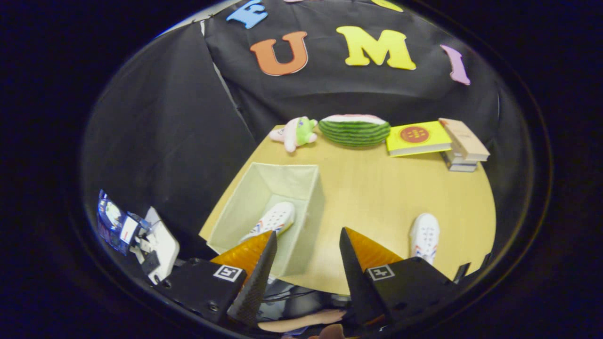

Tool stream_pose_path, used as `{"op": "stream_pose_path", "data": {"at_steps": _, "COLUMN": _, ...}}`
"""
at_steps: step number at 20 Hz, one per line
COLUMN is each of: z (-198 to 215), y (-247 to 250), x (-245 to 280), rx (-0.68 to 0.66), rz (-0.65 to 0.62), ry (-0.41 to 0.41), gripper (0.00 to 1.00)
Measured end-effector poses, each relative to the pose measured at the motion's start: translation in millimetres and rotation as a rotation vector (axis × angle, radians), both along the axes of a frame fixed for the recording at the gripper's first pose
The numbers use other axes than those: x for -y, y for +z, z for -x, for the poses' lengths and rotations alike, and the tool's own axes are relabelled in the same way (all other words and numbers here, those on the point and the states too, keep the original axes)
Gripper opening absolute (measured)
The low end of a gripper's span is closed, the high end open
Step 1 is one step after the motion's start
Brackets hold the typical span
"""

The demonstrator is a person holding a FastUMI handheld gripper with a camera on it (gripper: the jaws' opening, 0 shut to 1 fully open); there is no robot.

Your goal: Open the storage box then place both shoes into the box .Put the left shoe in first, then the right shoe, with the right side of both shoes facing outward in a uniform manner.

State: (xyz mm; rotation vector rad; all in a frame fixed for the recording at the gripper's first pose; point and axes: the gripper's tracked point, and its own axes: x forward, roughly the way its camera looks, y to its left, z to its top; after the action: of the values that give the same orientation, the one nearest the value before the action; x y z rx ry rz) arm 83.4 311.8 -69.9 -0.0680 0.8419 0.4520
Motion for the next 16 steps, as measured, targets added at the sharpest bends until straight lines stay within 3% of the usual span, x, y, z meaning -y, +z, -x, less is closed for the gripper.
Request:
{"op": "stream_pose_path", "data": {"at_steps": 5, "z": -15.6, "y": -10.5, "x": 121.2, "rx": 0.059, "rz": 0.156, "ry": -0.128, "gripper": 0.84}}
{"op": "stream_pose_path", "data": {"at_steps": 7, "z": -18.2, "y": -30.2, "x": 160.7, "rx": 0.045, "rz": 0.214, "ry": -0.135, "gripper": 0.84}}
{"op": "stream_pose_path", "data": {"at_steps": 12, "z": -19.6, "y": -111.0, "x": 215.6, "rx": -0.122, "rz": 0.241, "ry": -0.130, "gripper": 0.84}}
{"op": "stream_pose_path", "data": {"at_steps": 16, "z": -35.2, "y": -169.1, "x": 237.9, "rx": -0.259, "rz": 0.188, "ry": -0.150, "gripper": 0.84}}
